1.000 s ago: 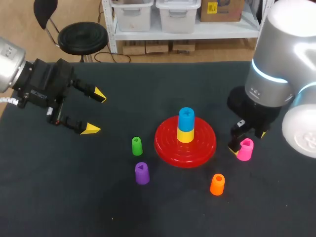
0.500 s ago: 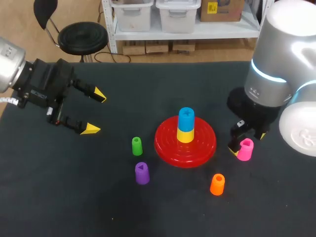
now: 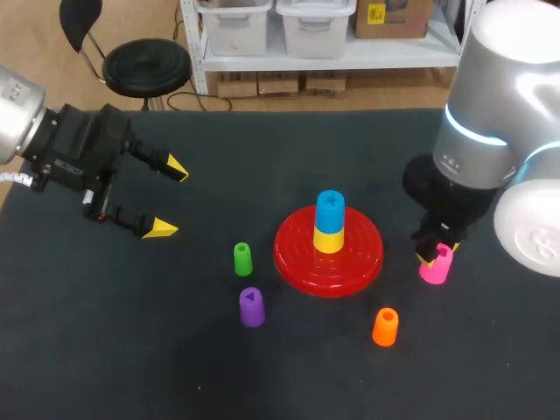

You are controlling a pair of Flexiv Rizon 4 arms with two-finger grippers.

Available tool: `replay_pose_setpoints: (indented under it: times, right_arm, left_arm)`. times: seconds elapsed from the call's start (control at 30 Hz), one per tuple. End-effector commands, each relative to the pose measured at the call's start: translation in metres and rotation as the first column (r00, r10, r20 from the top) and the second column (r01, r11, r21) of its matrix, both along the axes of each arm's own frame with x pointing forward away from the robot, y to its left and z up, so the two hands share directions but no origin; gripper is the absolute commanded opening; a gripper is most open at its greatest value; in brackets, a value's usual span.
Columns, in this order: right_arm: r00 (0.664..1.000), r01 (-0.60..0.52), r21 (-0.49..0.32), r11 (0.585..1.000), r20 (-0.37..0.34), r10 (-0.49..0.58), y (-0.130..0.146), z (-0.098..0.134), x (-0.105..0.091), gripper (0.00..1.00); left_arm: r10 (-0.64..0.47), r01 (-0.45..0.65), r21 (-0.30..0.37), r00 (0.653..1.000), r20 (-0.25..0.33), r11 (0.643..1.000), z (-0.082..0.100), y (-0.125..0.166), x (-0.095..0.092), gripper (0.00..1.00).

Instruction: Pick up and stack the cylinders on the red base in this order: pink,purple,orange,green

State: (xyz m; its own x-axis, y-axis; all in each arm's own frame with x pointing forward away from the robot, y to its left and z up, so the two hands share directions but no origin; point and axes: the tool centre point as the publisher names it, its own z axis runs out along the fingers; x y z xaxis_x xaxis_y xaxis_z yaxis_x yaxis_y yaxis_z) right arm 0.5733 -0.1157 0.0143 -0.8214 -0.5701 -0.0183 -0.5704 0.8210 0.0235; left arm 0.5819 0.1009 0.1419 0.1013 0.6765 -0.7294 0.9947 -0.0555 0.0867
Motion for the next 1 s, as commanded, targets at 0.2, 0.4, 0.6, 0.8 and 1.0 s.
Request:
replay_pose_setpoints:
  times: [0.2,0.4,0.6,0.8,1.0]
  right_arm:
    - [1.000,0.002,-0.008,1.000,0.015,-0.002,0.000,0.004,0.001,0.00]
    - [0.998,0.001,-0.026,1.000,0.060,0.001,-0.002,0.020,0.003,0.00]
    - [0.994,-0.005,-0.057,0.998,0.112,0.011,-0.007,0.044,0.008,0.00]
    - [0.986,-0.027,-0.093,0.995,0.162,0.042,-0.008,0.069,0.016,0.00]
    - [0.973,-0.065,-0.147,0.987,0.209,0.095,-0.004,0.094,0.027,0.00]
  left_arm:
    - [-0.001,0.001,-0.003,1.000,0.002,1.000,-0.001,0.000,0.000,1.00]
    - [-0.001,0.001,-0.003,1.000,0.002,1.000,-0.001,0.000,0.000,1.00]
    - [-0.001,0.001,-0.003,1.000,0.002,1.000,-0.001,0.000,0.000,1.00]
    - [-0.001,0.001,-0.003,1.000,0.002,1.000,-0.001,0.000,0.000,1.00]
    - [-0.001,0.001,-0.003,1.000,0.002,1.000,-0.001,0.000,0.000,1.00]
